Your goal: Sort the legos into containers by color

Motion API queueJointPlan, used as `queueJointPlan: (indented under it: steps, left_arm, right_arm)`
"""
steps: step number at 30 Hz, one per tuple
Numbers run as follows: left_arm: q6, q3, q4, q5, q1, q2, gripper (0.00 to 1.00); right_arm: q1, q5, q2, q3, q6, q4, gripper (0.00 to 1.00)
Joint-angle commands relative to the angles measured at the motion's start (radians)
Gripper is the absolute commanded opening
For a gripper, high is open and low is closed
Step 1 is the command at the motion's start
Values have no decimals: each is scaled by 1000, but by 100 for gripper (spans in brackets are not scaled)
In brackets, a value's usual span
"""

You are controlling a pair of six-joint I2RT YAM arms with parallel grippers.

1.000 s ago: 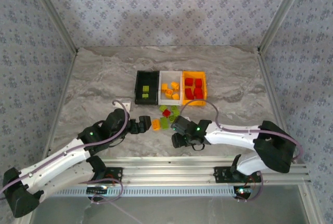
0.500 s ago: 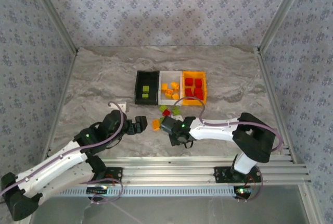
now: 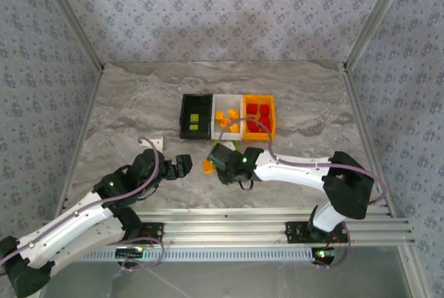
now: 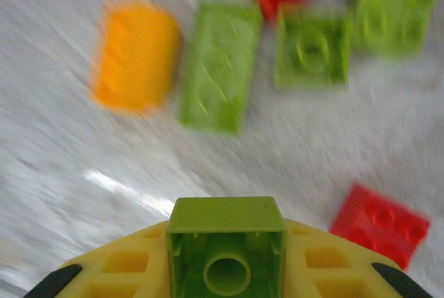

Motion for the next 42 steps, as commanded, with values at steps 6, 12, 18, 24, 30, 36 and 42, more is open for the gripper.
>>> queueJointPlan:
  steps: [6,12,18,24,30,36,42]
  left_arm:
    - [-34,-62,-65,-43,7,-87,100]
    - [-48,-92,-80,-43,11,-136,100]
    - [-53,-101,-95,-30,11,-149,100]
    - [-58,-111,-99,-22,12,-161,100]
    - [-56,-109,-85,-17,13,-161,100]
    - [-17,-88,-21,30,14,-101,99]
    - [12,-64,154,149,14,114,100]
  right_arm:
    - [-119,-71,205,381,-145,34,27]
    - [-202,-79,444,653,-146,17,27]
    - [-245,-91,618,855,-137,-8,32]
    - [-277,-115,665,924,-107,18,54]
    - [-273,-105,574,886,-115,50,60]
    - [-254,-82,350,637,-107,142,61]
    - [-242,-49,108,329,-75,190,61]
